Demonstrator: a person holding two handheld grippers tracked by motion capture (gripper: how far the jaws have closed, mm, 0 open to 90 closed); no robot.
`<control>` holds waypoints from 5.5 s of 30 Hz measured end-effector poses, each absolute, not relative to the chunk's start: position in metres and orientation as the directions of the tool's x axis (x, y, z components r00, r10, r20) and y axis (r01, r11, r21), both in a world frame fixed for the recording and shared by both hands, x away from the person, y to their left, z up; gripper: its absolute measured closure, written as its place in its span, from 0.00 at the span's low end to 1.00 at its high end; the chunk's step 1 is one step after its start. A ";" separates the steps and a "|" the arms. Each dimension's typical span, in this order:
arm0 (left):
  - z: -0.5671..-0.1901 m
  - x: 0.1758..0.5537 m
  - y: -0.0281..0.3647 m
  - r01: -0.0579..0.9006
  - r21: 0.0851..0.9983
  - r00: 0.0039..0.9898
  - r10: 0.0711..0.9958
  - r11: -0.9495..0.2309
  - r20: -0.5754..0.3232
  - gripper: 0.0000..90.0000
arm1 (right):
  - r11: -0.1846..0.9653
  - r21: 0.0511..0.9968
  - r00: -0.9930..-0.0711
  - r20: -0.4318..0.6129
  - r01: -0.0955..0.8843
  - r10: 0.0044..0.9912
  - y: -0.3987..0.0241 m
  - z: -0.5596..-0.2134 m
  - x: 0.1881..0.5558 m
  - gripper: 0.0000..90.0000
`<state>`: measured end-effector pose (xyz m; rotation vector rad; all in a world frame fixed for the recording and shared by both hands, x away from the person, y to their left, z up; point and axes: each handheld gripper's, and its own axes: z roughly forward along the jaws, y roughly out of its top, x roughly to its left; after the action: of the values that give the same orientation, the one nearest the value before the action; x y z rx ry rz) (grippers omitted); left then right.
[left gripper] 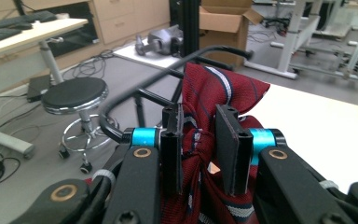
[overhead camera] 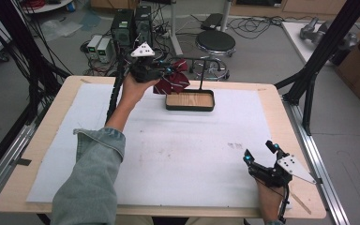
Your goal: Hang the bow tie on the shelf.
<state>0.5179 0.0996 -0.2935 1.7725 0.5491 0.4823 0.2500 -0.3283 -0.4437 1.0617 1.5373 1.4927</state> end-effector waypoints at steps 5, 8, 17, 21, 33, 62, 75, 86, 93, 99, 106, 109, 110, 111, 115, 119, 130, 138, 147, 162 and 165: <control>-0.293 0.531 0.105 0.131 0.972 0.776 0.631 -0.195 0.022 0.80 | -0.014 0.998 -0.392 0.040 0.068 0.919 -0.329 -0.444 0.250 0.12; -0.296 0.536 0.109 0.145 0.971 0.756 0.654 -0.192 0.016 0.80 | -0.016 0.997 -0.394 0.042 0.070 0.918 -0.328 -0.444 0.250 0.12; -0.311 0.544 0.129 0.225 0.958 0.733 0.679 -0.179 -0.046 0.80 | -0.013 0.998 -0.395 0.038 0.067 0.918 -0.328 -0.444 0.250 0.12; -0.316 0.542 0.131 0.229 0.956 0.740 0.671 -0.183 -0.049 0.80 | -0.013 0.998 -0.394 0.039 0.068 0.918 -0.328 -0.444 0.250 0.12; -0.335 0.546 0.130 0.255 0.943 0.723 0.690 -0.212 -0.041 0.80 | -0.007 0.998 -0.395 0.034 0.068 0.918 -0.328 -0.444 0.251 0.12; -0.351 0.546 0.120 0.234 0.948 0.729 0.684 -0.217 -0.024 0.65 | -0.010 0.997 -0.392 0.038 0.073 0.919 -0.328 -0.444 0.251 0.12; -0.341 0.522 0.139 0.217 0.962 0.737 0.674 -0.169 -0.048 0.51 | -0.008 0.997 -0.391 0.035 0.070 0.920 -0.328 -0.444 0.251 0.12; -0.320 0.495 0.164 0.180 0.975 0.715 0.698 -0.133 -0.037 0.40 | -0.010 0.997 -0.388 0.037 0.072 0.921 -0.328 -0.444 0.250 0.12; -0.310 0.473 0.182 0.168 0.980 0.692 0.721 -0.106 -0.041 0.30 | -0.009 0.997 -0.387 0.037 0.073 0.921 -0.328 -0.444 0.250 0.12; -0.303 0.454 0.194 0.137 0.985 0.677 0.735 -0.103 -0.018 0.28 | -0.010 0.997 -0.387 0.038 0.072 0.921 -0.328 -0.444 0.250 0.12; -0.302 0.430 0.209 0.100 0.991 0.669 0.744 -0.087 -0.002 0.26 | -0.013 0.997 -0.385 0.042 0.076 0.922 -0.329 -0.444 0.250 0.12; -0.305 0.416 0.218 0.087 0.992 0.661 0.750 -0.091 0.011 0.25 | -0.016 0.997 -0.384 0.044 0.076 0.922 -0.328 -0.444 0.250 0.12; -0.305 0.413 0.221 0.089 0.992 0.659 0.752 -0.094 0.012 0.25 | -0.012 0.997 -0.384 0.039 0.074 0.922 -0.329 -0.444 0.250 0.12; -0.306 0.409 0.224 0.086 0.992 0.655 0.755 -0.096 0.016 0.25 | -0.012 0.997 -0.383 0.040 0.074 0.923 -0.328 -0.444 0.250 0.12; -0.313 0.387 0.238 0.074 0.994 0.623 0.782 -0.079 0.016 0.22 | -0.011 0.997 -0.385 0.037 0.070 0.922 -0.328 -0.444 0.250 0.12; -0.324 0.366 0.246 0.057 0.994 0.597 0.801 -0.090 0.038 0.22 | -0.013 0.997 -0.385 0.039 0.071 0.922 -0.328 -0.444 0.251 0.12; -0.354 0.316 0.263 0.019 0.998 0.520 0.853 -0.062 0.043 0.20 | -0.011 0.997 -0.384 0.037 0.071 0.923 -0.327 -0.443 0.252 0.12; -0.376 0.296 0.269 0.043 0.997 0.500 0.866 -0.066 0.036 0.19 | -0.013 0.997 -0.380 0.039 0.072 0.924 -0.327 -0.443 0.252 0.12; -0.404 0.282 0.274 0.067 0.997 0.441 0.897 -0.050 0.015 0.19 | -0.015 0.997 -0.375 0.042 0.074 0.926 -0.327 -0.443 0.252 0.12; -0.424 0.283 0.269 0.122 0.989 0.437 0.899 -0.087 0.026 0.20 | -0.010 0.997 -0.384 0.038 0.074 0.923 -0.327 -0.443 0.252 0.12; -0.425 0.283 0.271 0.122 0.989 0.429 0.903 -0.084 0.024 0.20 | -0.011 0.997 -0.380 0.040 0.077 0.924 -0.327 -0.443 0.252 0.12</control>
<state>0.2828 0.2711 -0.4252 1.5259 0.9430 0.8450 0.2525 -0.3270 -0.4434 1.0731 1.5383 1.4772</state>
